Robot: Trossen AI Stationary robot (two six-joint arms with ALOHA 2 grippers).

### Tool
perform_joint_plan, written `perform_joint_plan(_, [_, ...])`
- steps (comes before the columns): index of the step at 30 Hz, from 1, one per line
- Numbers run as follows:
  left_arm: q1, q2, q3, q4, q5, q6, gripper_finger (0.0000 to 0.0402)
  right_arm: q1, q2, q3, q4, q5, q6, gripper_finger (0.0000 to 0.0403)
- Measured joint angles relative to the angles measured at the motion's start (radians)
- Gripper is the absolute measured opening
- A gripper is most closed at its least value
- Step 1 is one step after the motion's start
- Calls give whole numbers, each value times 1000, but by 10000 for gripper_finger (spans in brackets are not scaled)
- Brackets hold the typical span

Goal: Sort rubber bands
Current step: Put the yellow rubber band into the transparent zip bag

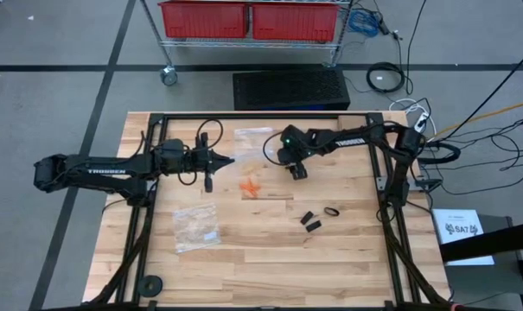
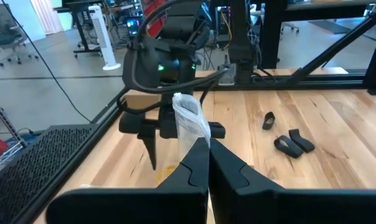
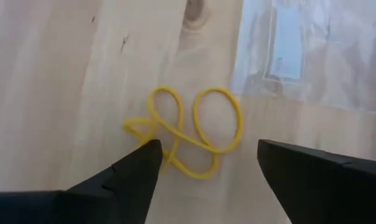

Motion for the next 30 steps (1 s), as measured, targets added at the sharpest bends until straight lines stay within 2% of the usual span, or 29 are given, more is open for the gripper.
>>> perform_joint_plan(3, [0, 0, 0, -6, 0, 0, 0, 2, 20, 1, -8, -30, 39, 232])
perform_joint_plan(5, [0, 0, 0, -12, 0, -1, 0, 8, 24, 1, -11, -35, 53, 198])
perform_joint_plan(12, [0, 0, 0, -16, 0, -1, 0, 30, 30, -2, 6, -55, 59, 21])
perform_joint_plan(19, [0, 0, 0, -18, 0, -1, 0, 58, -24, -5, -43, -45, 120, 3])
perform_joint_plan(26, [0, 0, 0, -16, 0, 0, 0, 112, -169, -9, -212, -68, 206, 1])
perform_joint_plan(30, [0, 0, 0, -14, 0, -1, 0, 176, -246, -9, -227, -65, 261, 1])
